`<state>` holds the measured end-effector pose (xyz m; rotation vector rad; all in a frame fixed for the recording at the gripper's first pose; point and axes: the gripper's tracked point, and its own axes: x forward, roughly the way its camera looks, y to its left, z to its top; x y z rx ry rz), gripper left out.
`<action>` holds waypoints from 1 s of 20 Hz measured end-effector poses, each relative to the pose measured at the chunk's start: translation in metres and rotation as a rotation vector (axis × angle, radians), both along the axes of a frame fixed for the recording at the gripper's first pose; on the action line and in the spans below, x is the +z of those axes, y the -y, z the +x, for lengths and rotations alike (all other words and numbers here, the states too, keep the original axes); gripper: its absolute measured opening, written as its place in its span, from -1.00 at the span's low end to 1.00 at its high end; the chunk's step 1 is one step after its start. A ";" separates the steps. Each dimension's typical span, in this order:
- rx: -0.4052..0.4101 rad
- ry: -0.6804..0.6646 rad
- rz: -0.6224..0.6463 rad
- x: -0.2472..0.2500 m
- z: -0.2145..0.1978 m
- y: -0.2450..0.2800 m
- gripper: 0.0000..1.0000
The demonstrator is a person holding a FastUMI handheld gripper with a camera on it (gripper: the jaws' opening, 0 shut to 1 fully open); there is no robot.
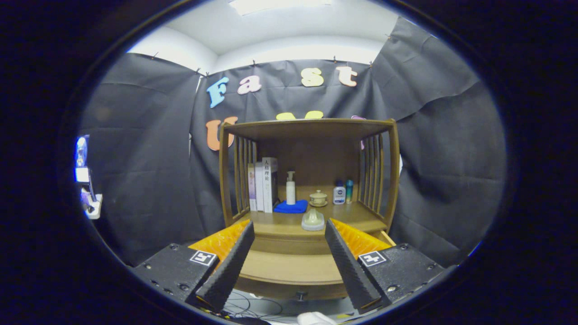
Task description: Pull open the drawer, take out the items inside it, and place them on the countertop above the cabinet.
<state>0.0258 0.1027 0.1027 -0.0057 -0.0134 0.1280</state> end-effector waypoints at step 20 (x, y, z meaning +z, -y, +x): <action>-0.099 -0.212 -0.024 -0.207 0.034 0.026 0.99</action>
